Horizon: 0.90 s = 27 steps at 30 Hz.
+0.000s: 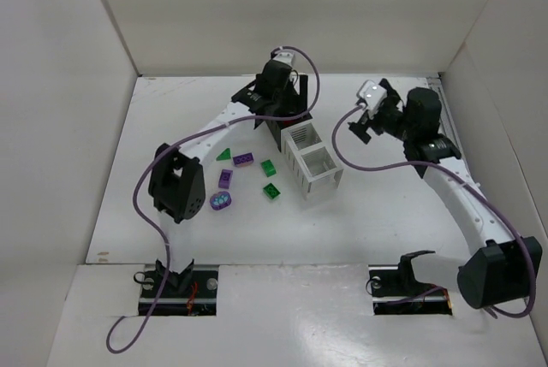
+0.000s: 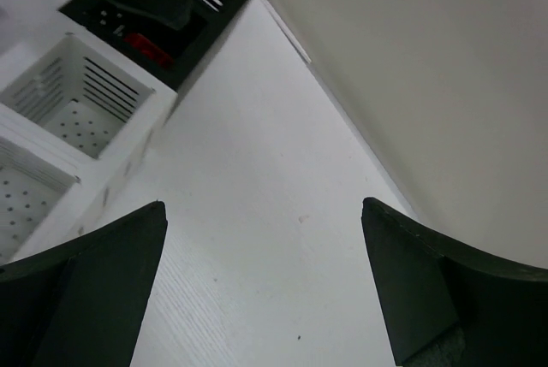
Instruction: Sort the legos into containers by color
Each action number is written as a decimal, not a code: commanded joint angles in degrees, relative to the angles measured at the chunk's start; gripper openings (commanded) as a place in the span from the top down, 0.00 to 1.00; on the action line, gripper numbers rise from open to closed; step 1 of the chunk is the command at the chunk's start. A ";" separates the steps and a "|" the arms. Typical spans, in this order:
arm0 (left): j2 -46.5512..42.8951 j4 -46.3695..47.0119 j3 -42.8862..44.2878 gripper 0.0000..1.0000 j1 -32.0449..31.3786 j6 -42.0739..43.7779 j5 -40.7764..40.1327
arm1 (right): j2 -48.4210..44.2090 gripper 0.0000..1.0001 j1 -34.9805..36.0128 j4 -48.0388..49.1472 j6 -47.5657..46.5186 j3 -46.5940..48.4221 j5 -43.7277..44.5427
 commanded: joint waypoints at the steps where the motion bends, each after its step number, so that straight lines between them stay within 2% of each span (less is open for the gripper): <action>1: -12.53 3.50 -6.70 0.05 -0.30 -1.68 -0.17 | 1.53 0.00 9.19 -6.24 -8.77 6.70 6.94; 2: -14.92 4.48 -9.51 0.00 -0.30 -2.38 -0.17 | 2.41 0.00 13.74 -9.13 -10.18 7.93 8.28; 4: -22.27 5.19 -17.95 0.00 -0.30 -5.45 -4.01 | 4.96 0.00 16.94 -9.77 -12.12 9.26 8.91; 7: -29.94 2.66 -27.80 0.00 -0.30 -11.84 -10.17 | 8.90 0.00 20.89 -9.25 -14.05 11.54 4.18; 8: -35.28 -0.83 -30.09 0.00 -0.30 -14.23 -14.46 | 10.31 0.00 22.21 -9.25 -14.84 12.51 3.30; 11: -45.74 -9.09 -38.96 0.00 0.83 -22.75 -19.75 | 17.86 0.00 28.97 -12.93 -19.93 18.12 3.82; 12: -48.40 -11.04 -41.25 0.00 0.84 -29.13 -20.73 | 20.23 0.00 30.38 -13.72 -21.43 19.71 2.77; 15: -58.13 -18.50 -51.69 0.00 1.54 -40.65 -20.74 | 30.43 0.00 34.43 -20.03 -27.04 30.66 -2.31; 16: -60.44 -20.01 -51.73 0.00 2.06 -43.06 -20.74 | 32.89 0.00 34.96 -21.45 -27.07 30.71 -2.86; 20: -70.64 -25.38 -59.28 0.00 2.07 -51.05 -18.55 | 43.88 0.00 36.29 -26.71 -29.53 41.32 -1.46; 21: -72.23 -26.09 -61.12 0.00 2.07 -52.03 -18.02 | 48.16 0.00 36.29 -28.04 -31.18 45.87 -1.46; 27: -79.44 -29.25 -63.68 0.00 2.07 -56.35 -16.96 | 63.03 0.00 36.29 -34.63 -33.30 58.46 -2.25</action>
